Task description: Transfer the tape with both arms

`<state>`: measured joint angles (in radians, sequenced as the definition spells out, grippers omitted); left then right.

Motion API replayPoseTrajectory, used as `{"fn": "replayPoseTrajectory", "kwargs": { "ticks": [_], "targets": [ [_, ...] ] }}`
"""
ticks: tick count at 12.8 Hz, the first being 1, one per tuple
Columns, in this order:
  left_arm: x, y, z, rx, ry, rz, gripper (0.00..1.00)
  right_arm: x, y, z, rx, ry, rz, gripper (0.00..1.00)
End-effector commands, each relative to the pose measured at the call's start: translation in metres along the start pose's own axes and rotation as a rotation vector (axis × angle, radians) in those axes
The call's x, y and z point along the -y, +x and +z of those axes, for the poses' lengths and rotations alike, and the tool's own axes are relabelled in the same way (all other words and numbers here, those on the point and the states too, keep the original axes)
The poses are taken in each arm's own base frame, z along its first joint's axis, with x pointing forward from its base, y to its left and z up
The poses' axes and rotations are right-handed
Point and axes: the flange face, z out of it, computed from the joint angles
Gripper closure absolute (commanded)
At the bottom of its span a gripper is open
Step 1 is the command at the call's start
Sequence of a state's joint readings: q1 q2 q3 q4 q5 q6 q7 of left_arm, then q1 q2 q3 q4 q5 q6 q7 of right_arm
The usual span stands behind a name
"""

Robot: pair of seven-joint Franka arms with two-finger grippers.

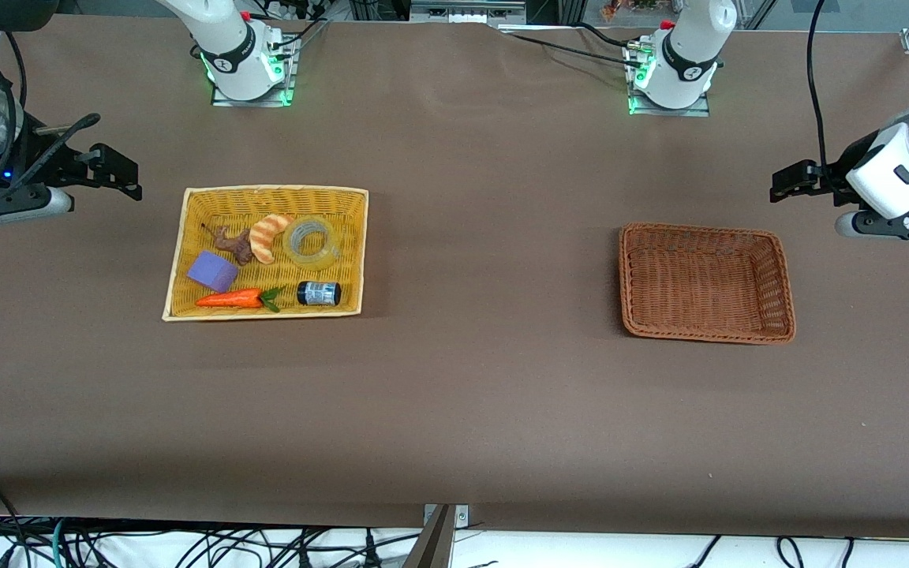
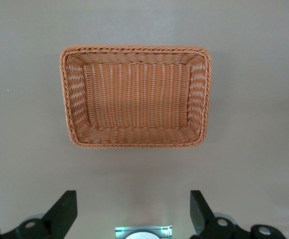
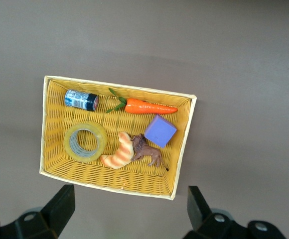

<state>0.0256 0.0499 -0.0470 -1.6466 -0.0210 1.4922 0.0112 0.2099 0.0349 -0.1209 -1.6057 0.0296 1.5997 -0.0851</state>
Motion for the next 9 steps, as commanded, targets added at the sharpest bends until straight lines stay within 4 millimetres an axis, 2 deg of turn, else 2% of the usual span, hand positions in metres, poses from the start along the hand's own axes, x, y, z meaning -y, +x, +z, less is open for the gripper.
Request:
{"fn": "replayPoseTrajectory", "kwargs": {
  "ticks": [1, 9],
  "targets": [
    [-0.0001, 0.0038, -0.0056, -0.004, -0.025, 0.019, 0.00, -0.0019, 0.0003, -0.0077, 0.002, 0.010, -0.012, 0.00],
    [0.0006, 0.0038, -0.0056, -0.004, -0.027, 0.018, 0.00, -0.0011, -0.0013, -0.0063, 0.019, 0.002, -0.012, 0.00]
  ]
}}
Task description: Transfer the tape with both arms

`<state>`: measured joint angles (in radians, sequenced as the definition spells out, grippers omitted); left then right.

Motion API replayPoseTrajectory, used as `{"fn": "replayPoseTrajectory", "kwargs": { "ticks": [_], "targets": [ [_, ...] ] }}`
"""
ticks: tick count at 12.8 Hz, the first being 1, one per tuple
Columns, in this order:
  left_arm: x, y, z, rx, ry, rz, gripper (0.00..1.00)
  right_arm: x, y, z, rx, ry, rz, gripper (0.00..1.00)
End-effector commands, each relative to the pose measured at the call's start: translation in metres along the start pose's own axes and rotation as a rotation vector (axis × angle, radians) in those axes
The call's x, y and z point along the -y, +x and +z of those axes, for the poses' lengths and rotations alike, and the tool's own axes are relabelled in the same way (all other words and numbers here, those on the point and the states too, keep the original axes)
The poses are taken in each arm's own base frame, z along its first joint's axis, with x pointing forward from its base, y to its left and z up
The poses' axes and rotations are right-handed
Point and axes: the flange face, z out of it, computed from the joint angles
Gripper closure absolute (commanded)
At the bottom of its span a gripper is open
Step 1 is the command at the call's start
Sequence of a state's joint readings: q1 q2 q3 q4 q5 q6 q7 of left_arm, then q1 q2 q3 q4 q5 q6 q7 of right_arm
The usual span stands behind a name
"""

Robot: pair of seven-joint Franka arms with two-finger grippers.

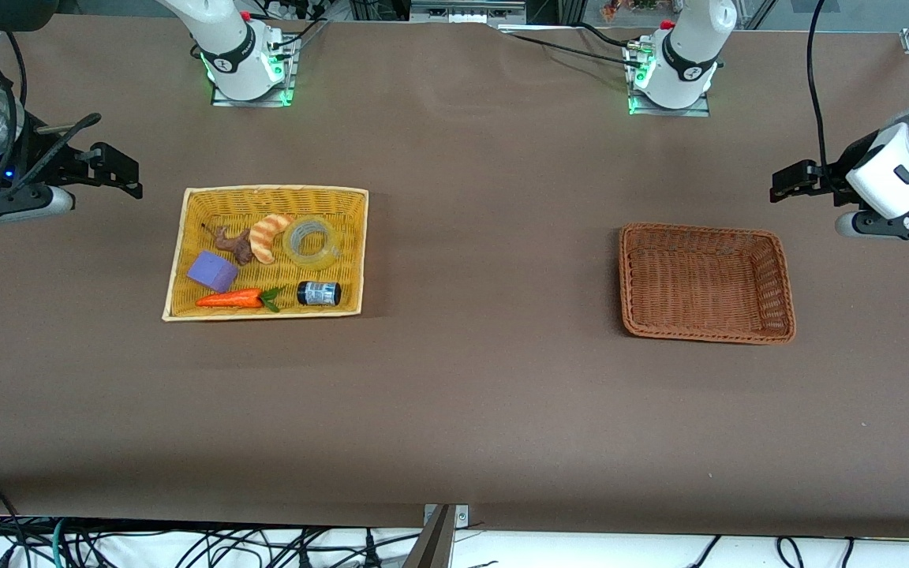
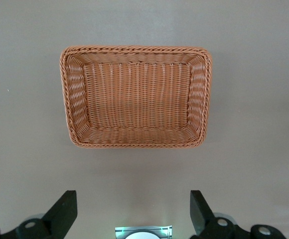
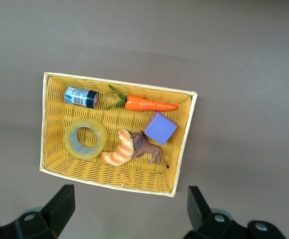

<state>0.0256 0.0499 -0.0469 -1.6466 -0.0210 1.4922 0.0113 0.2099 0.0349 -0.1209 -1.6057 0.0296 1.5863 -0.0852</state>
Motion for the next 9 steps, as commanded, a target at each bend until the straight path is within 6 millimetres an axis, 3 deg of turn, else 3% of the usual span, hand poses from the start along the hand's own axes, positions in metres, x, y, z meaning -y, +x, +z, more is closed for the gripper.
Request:
{"fn": "replayPoseTrajectory", "kwargs": {
  "ticks": [1, 4, 8, 9],
  "targets": [
    [0.000, 0.004, -0.006, -0.004, -0.026, 0.019, 0.00, 0.000, 0.001, -0.007, 0.007, -0.001, -0.016, 0.00],
    [0.001, 0.004, -0.006, -0.004, -0.027, 0.018, 0.00, 0.005, 0.005, 0.002, 0.024, 0.004, -0.031, 0.00],
    [0.001, 0.004, -0.006, -0.004, -0.027, 0.018, 0.00, 0.064, 0.025, 0.054, 0.106, -0.009, -0.055, 0.00],
    [0.001, 0.004, -0.006, -0.004, -0.027, 0.018, 0.00, 0.070, 0.031, 0.070, 0.112, -0.012, -0.052, 0.00]
  ]
}}
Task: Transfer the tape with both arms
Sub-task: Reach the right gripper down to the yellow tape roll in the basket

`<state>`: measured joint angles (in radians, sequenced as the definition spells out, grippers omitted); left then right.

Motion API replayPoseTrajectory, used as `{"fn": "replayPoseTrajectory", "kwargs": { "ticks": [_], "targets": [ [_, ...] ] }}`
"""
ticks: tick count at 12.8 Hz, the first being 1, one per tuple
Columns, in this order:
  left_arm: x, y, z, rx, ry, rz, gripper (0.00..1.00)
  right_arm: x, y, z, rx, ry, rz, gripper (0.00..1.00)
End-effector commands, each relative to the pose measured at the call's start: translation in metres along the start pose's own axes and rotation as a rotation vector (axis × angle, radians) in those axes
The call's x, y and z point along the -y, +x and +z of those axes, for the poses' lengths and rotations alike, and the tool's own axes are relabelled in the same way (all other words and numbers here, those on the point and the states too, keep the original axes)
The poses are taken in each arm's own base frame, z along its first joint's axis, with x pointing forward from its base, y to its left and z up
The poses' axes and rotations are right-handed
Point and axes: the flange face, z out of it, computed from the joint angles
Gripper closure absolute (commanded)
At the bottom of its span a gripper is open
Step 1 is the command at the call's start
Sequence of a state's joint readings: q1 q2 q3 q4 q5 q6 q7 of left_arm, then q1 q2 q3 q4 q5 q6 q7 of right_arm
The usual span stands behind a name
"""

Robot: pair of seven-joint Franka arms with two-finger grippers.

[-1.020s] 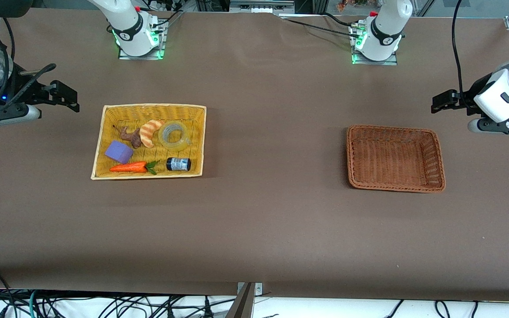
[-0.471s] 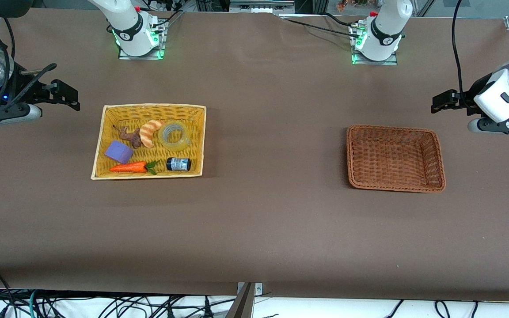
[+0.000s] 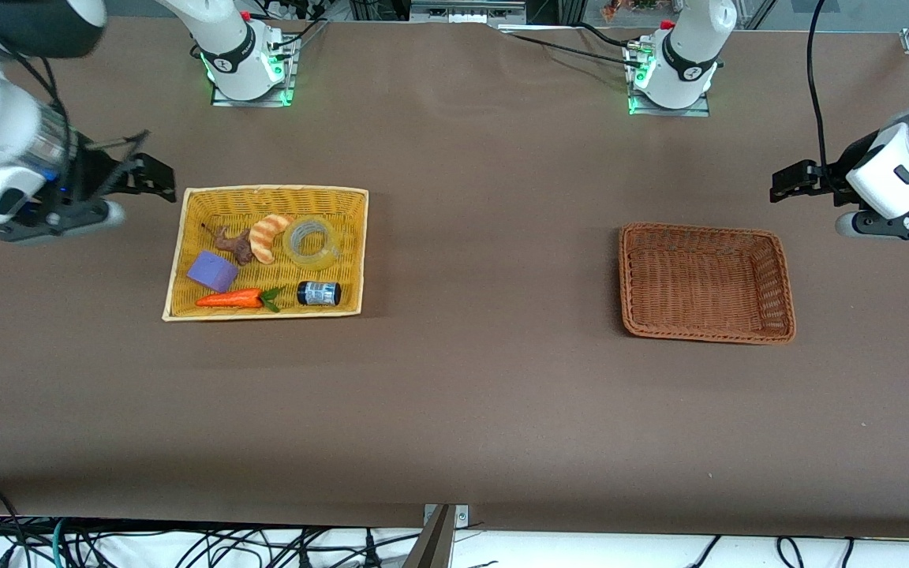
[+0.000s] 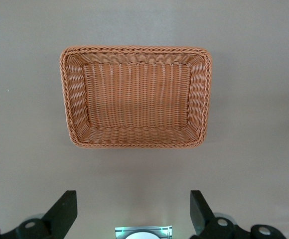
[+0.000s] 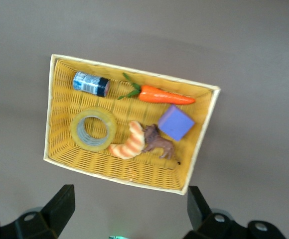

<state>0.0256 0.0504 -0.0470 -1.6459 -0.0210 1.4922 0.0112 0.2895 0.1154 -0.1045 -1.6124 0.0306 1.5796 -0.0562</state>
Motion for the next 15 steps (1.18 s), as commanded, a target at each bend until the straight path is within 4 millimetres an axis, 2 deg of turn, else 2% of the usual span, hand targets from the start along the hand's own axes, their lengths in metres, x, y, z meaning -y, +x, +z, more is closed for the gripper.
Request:
{"fn": "replayPoseTrajectory", "kwargs": {
  "ticks": [1, 3, 5, 6, 10, 15],
  "targets": [
    [0.001, 0.004, -0.006, -0.004, -0.027, 0.018, 0.00, 0.020, 0.017, 0.042, 0.021, -0.003, 0.016, 0.00],
    [0.001, 0.003, -0.005, -0.003, -0.027, 0.018, 0.00, 0.032, 0.014, 0.102, 0.005, -0.005, 0.027, 0.00],
    [0.001, 0.004, -0.006, -0.004, -0.027, 0.018, 0.00, 0.031, 0.003, 0.169, -0.022, -0.007, 0.027, 0.00],
    [0.001, 0.004, -0.006, -0.004, -0.027, 0.018, 0.00, 0.038, -0.004, 0.192, -0.040, -0.010, 0.023, 0.00],
    [0.001, 0.004, -0.006, -0.004, -0.027, 0.018, 0.00, 0.062, -0.035, 0.263, -0.057, -0.011, 0.089, 0.00],
    [0.001, 0.004, -0.005, -0.003, -0.027, 0.018, 0.00, 0.066, -0.047, 0.314, -0.078, -0.011, 0.101, 0.01]
  ]
}}
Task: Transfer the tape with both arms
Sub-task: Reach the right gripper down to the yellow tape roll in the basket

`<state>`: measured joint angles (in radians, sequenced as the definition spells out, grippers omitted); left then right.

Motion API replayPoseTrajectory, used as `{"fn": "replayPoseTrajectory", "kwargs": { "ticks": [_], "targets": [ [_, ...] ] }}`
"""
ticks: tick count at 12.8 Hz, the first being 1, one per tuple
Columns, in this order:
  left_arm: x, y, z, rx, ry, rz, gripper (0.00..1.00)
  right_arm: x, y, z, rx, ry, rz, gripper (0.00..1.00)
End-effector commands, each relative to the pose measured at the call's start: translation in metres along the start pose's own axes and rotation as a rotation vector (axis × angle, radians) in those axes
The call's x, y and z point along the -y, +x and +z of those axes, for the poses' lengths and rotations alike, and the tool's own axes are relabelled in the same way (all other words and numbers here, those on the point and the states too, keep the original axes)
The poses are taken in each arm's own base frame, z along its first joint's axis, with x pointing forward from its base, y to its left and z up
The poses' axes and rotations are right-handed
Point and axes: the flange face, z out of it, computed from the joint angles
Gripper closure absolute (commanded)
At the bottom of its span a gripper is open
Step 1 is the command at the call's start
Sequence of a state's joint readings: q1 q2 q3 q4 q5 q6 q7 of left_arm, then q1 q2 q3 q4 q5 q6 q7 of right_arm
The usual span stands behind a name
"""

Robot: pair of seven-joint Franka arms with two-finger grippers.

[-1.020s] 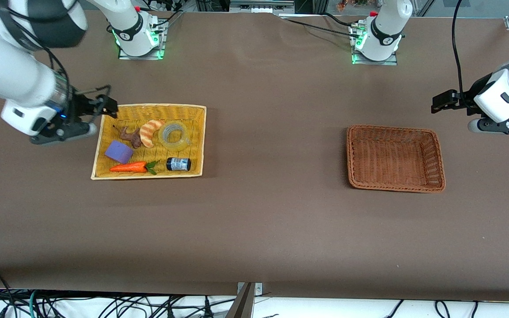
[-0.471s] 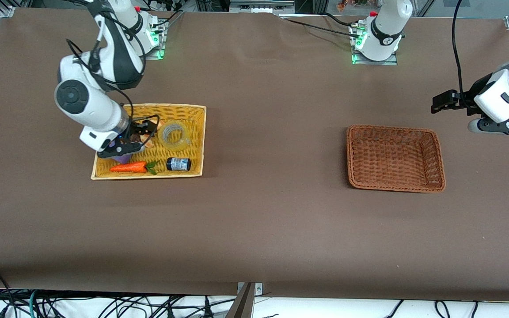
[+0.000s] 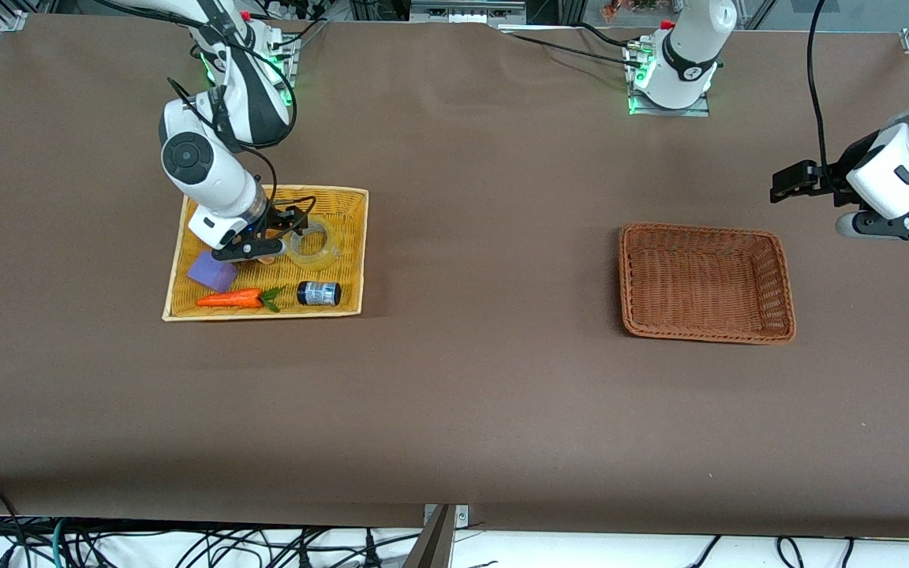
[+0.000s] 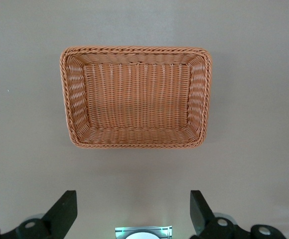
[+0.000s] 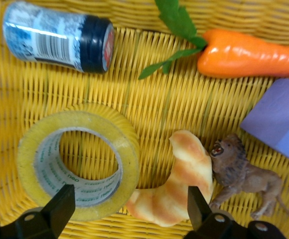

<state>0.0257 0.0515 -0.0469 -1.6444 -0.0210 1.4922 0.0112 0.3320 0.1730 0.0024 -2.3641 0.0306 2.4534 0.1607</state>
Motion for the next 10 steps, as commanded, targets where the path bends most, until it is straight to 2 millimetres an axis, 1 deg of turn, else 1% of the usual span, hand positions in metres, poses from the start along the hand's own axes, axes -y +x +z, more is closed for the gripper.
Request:
{"fn": "replayPoseTrajectory", "kwargs": {
  "ticks": [1, 3, 4, 5, 6, 7, 8, 10],
  "targets": [
    [0.001, 0.003, -0.005, -0.004, -0.027, 0.018, 0.00, 0.000, -0.009, 0.020, -0.021, 0.002, 0.013, 0.06],
    [0.001, 0.003, -0.005, -0.004, -0.027, 0.018, 0.00, 0.002, -0.007, 0.033, -0.037, 0.004, 0.007, 0.12],
    [0.001, 0.004, -0.005, -0.002, -0.027, 0.018, 0.00, 0.005, -0.006, 0.037, -0.043, 0.005, 0.004, 0.14],
    [0.001, 0.003, -0.005, -0.004, -0.027, 0.018, 0.00, 0.007, -0.005, 0.039, -0.046, 0.006, 0.002, 0.21],
    [0.001, 0.003, -0.005, -0.004, -0.027, 0.018, 0.00, 0.007, -0.006, 0.042, -0.045, 0.006, 0.010, 0.33],
    [0.001, 0.003, -0.005, -0.004, -0.027, 0.018, 0.00, 0.010, -0.006, 0.042, -0.045, 0.005, 0.015, 0.48],
    [0.001, 0.003, -0.005, -0.004, -0.027, 0.018, 0.00, 0.018, -0.006, 0.039, -0.049, 0.006, 0.012, 0.66],
    [0.000, 0.003, -0.005, -0.003, -0.026, 0.019, 0.00, 0.020, -0.001, 0.029, -0.065, 0.010, 0.010, 0.99]
  ]
}}
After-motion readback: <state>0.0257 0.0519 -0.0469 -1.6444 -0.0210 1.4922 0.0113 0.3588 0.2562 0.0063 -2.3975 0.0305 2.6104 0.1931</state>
